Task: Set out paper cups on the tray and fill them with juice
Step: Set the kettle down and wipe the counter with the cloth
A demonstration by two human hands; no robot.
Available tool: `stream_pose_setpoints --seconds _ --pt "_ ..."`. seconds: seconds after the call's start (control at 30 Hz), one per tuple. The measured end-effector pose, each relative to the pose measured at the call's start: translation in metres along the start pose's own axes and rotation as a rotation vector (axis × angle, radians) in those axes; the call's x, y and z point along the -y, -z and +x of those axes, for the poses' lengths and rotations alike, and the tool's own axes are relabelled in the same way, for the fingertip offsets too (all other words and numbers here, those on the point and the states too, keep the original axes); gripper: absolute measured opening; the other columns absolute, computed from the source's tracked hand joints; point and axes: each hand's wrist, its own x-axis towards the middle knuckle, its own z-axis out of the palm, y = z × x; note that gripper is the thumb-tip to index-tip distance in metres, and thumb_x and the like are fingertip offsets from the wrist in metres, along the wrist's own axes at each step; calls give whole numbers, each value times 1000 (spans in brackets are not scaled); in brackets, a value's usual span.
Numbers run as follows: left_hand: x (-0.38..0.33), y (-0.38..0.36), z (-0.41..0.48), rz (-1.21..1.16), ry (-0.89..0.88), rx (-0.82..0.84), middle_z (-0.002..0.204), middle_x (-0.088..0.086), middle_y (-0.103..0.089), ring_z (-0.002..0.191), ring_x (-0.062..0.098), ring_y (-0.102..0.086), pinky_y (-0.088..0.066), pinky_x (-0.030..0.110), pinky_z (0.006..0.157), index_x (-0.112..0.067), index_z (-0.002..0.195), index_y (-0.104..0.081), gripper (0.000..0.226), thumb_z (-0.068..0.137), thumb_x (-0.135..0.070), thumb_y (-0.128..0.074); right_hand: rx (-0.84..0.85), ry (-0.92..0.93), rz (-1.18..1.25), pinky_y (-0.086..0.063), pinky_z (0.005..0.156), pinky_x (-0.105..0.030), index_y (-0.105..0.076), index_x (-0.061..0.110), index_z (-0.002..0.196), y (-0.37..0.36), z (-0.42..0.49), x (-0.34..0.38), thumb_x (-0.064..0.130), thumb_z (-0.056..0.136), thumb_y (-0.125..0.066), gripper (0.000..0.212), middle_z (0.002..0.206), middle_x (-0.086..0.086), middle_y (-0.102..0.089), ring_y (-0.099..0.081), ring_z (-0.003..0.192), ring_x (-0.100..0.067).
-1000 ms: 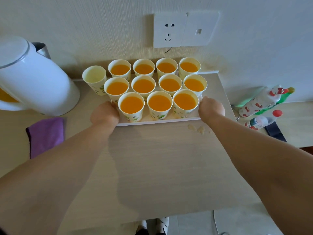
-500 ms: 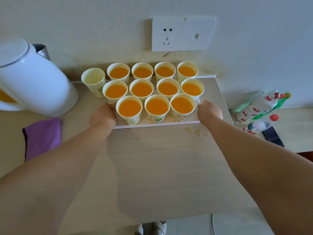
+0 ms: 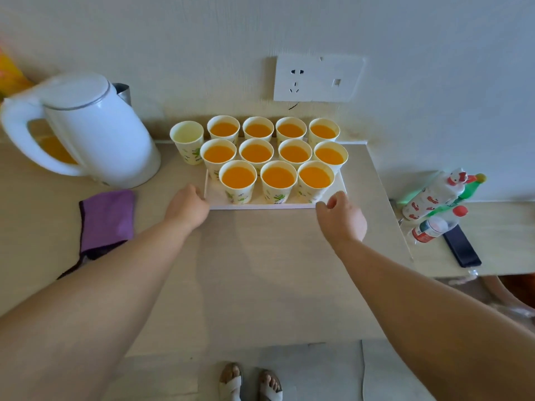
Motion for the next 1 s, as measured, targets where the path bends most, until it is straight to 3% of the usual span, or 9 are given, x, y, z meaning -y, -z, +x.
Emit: stream_pose_setpoints --seconds 0.1,0.2,0.3,0.4,0.6,0.77,0.93,1.0 --pt "23 12 -20 23 -78 -58 124 13 -60 111 33 -56 -43 34 89 -11 122 -57 31 93 -20 -48 133 163 20 -35 56 -27 -48 17 78 -18 -36 27 27 88 -51 15 64 4 -48 -49 67 -23" --pt "50 32 -35 16 -121 -123 120 7 -64 112 28 -56 -43 31 87 -14 111 -65 25 94 -15 -46 327 411 20 -43 60 -29 -53 18 90 -37 -68 69 29 92 -51 12 82 3 -56 -55 77 -22" --pt "86 65 -45 -34 -77 -200 117 5 -66 106 29 -59 -47 33 85 -15 107 -68 26 95 -15 -45 461 630 -6 -47 83 -33 -54 18 116 -65 -99 119 30 94 -50 26 115 0 -56 -54 105 -20" --pt "129 98 -50 -30 -32 -280 111 7 -67 102 30 -59 -43 31 80 -16 103 -68 25 93 -15 -46 487 753 -95 -35 103 -34 -45 15 133 -97 -121 163 31 95 -50 42 138 -5 -41 -36 130 -22" --pt "231 142 -58 70 68 -236 128 14 -55 113 34 -54 -38 34 100 -15 121 -61 32 92 -20 -50 532 742 -218 -15 117 -40 -15 10 150 -171 -149 250 46 97 -42 70 159 -10 -3 0 146 -27" --pt "265 139 -56 57 130 -92 143 15 -42 129 34 -42 -34 36 105 -14 140 -43 43 99 -28 -42 528 649 -247 4 118 -38 1 12 152 -224 -161 295 48 100 -27 69 159 -9 12 12 146 -26" --pt "269 127 -57 -46 121 -60 139 16 -47 127 33 -42 -33 35 101 -4 134 -46 40 101 -21 -33 422 693 -458 8 118 -38 2 14 152 -244 -181 294 40 101 -22 62 159 -8 12 12 146 -25" --pt "275 127 -56 -190 163 -142 122 20 -56 116 36 -49 -38 37 91 1 118 -55 32 99 -16 -36 439 834 -509 9 118 -38 3 14 152 -242 -204 287 39 102 -22 61 159 -7 12 13 146 -25"
